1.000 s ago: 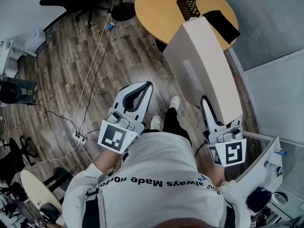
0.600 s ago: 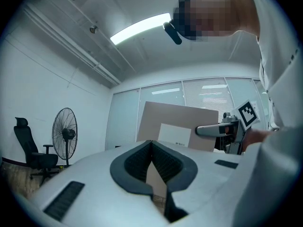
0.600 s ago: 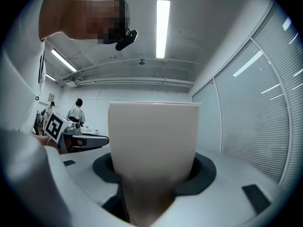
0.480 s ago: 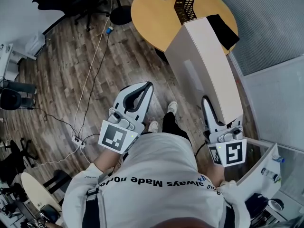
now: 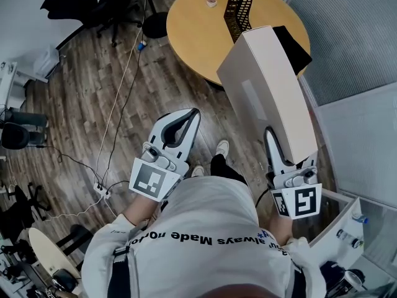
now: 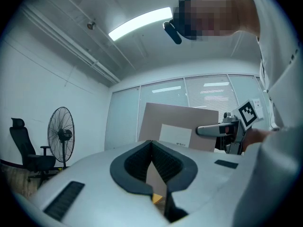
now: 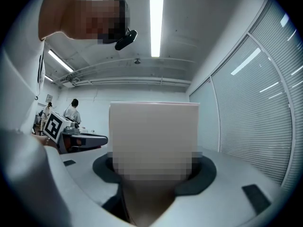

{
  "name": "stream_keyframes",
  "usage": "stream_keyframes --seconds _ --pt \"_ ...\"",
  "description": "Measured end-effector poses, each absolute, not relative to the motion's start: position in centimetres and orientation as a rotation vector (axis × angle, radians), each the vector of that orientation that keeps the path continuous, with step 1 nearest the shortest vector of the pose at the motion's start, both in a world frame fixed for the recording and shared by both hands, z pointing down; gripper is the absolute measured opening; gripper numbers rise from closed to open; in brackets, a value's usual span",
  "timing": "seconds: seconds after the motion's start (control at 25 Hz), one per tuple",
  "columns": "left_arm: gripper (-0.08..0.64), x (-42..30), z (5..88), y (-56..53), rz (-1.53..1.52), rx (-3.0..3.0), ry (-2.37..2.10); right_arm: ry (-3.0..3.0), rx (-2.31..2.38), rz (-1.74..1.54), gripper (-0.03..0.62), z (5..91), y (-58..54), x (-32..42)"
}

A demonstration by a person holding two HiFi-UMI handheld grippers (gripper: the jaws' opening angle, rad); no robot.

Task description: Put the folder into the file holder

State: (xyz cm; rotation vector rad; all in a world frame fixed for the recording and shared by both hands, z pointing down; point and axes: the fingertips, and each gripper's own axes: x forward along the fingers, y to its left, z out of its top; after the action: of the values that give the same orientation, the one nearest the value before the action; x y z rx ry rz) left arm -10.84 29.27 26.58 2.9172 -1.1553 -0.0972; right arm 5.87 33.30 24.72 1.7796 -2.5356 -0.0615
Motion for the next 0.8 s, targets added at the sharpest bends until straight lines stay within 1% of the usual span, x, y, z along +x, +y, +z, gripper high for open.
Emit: stream_keyframes --seconds 0.8 --pt "0.025 -3.7 26.3 22.2 -0.077 2.907 -1.194 -2.548 1.803 -0.046 0.287 24.6 25.8 13.9"
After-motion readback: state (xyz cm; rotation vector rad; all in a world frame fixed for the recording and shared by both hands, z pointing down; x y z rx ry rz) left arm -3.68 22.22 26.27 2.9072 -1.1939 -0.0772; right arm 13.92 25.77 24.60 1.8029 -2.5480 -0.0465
